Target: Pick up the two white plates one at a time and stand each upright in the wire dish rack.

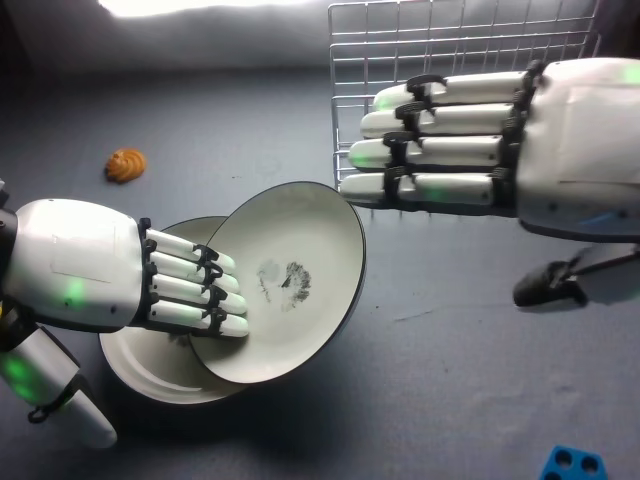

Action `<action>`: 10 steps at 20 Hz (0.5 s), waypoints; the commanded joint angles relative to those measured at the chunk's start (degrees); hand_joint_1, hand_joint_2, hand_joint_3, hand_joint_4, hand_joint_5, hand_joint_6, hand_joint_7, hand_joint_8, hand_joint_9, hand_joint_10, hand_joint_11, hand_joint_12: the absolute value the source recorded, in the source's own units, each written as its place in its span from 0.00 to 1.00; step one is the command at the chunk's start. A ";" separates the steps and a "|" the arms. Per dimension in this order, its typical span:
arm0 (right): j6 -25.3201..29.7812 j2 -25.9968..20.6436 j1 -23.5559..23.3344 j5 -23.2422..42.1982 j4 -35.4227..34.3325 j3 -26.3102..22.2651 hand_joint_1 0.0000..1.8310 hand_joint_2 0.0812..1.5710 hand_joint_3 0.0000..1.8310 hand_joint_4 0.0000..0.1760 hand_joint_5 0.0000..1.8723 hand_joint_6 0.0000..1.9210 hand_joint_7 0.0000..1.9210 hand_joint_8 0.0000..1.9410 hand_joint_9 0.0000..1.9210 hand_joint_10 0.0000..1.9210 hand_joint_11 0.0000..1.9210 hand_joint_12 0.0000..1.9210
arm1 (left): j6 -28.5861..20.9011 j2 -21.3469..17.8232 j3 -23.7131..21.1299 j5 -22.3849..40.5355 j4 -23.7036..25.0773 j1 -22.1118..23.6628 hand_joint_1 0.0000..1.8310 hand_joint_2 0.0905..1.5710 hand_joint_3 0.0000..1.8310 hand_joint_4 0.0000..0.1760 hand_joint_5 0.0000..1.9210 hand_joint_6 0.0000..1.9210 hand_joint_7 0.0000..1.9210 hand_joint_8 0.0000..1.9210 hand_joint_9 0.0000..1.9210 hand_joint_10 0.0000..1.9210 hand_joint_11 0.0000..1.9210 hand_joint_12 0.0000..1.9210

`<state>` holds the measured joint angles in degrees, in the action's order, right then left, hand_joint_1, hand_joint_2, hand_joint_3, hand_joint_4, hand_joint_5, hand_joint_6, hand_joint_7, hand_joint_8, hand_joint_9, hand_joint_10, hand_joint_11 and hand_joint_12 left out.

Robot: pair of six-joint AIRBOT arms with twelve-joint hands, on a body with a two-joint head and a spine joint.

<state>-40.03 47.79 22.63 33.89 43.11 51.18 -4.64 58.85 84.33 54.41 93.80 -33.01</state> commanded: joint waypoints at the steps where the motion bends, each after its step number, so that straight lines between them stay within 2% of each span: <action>1: -0.61 0.34 -0.91 3.16 -2.12 0.53 0.57 0.53 0.00 0.00 0.00 0.00 0.00 0.00 0.00 0.00 0.00 0.09 | -0.08 0.61 -0.29 1.28 -1.37 0.17 0.00 0.64 0.00 0.00 0.00 0.00 0.00 0.00 0.00 0.00 0.00 0.00; 5: -1.54 5.89 -0.73 -0.97 -2.12 4.17 0.60 0.52 0.00 0.00 0.00 0.00 0.00 0.00 0.00 0.00 0.00 0.09 | -0.12 0.78 -0.32 1.00 -1.36 0.19 0.00 0.64 0.00 0.00 0.00 0.00 0.01 0.00 0.00 0.00 0.00 0.00; 6: -1.53 7.30 -0.60 -0.98 -2.12 5.20 0.60 0.52 0.00 0.00 0.00 0.00 0.00 0.00 0.00 0.00 0.00 0.16 | -0.13 0.82 -0.31 0.99 -1.36 0.22 0.00 0.64 0.00 0.00 0.00 0.00 0.01 0.00 0.00 0.00 0.00 0.00; 10: -2.17 11.92 -0.71 -1.14 -2.12 8.35 0.62 0.53 0.00 0.00 0.00 0.00 0.00 0.00 0.00 0.00 0.00 0.14 | -0.19 0.98 -0.18 0.99 -1.36 0.38 0.00 0.64 0.00 0.00 0.01 0.00 0.01 0.00 0.01 0.00 0.00 0.00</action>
<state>-41.95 60.16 22.65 27.38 42.70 59.64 -4.73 59.09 84.33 54.33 93.76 -32.91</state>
